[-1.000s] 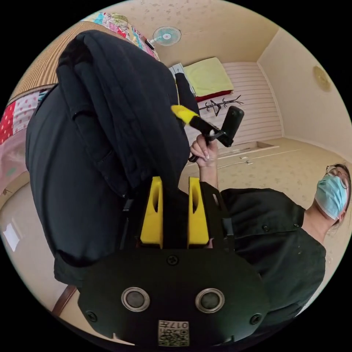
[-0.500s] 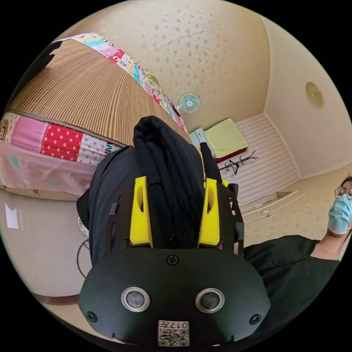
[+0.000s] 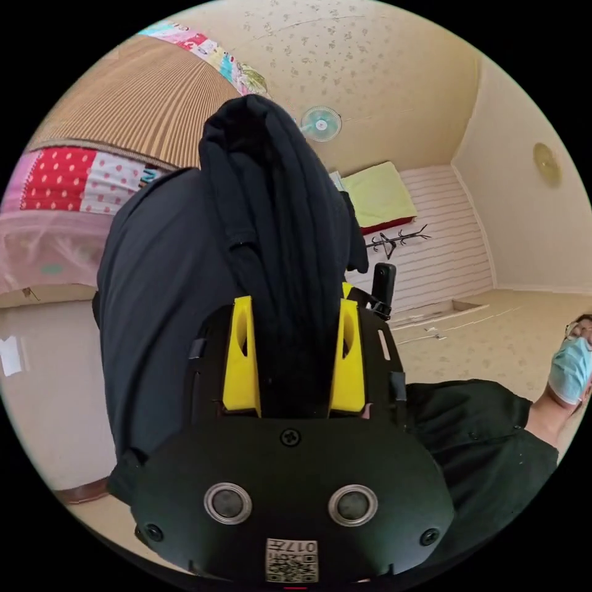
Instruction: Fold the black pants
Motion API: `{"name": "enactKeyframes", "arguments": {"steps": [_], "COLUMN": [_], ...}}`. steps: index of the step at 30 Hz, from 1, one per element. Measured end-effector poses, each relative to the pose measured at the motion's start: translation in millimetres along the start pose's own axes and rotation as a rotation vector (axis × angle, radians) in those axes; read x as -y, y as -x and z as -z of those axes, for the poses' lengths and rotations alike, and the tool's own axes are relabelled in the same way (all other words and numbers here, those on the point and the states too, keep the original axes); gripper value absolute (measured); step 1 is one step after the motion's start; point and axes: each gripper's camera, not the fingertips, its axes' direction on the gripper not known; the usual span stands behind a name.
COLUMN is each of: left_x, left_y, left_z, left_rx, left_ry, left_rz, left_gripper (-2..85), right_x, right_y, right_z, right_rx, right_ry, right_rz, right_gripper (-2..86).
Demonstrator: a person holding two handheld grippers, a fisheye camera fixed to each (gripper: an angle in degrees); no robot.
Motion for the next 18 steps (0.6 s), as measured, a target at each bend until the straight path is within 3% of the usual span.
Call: {"name": "enactKeyframes", "arguments": {"steps": [6, 13, 18], "left_x": [28.9, 122.9, 261.4], "left_y": [-43.2, -135.0, -219.5], "left_z": [-7.0, -77.7, -195.3], "left_rx": [0.048, 0.09, 0.066], "left_ry": [0.062, 0.097, 0.207], "left_rz": [-0.068, -0.275, -0.413], "left_gripper": [13.6, 12.9, 16.6], "right_x": [4.0, 45.2, 108.2], "right_y": [-6.5, -7.4, -28.7], "right_z": [34.6, 160.0, 288.5], "right_rx": [0.195, 0.089, -0.082], "right_ry": [-0.089, -0.285, -0.415], "right_rz": [-0.024, 0.023, 0.004], "right_gripper": [14.4, 12.9, 13.3]}}
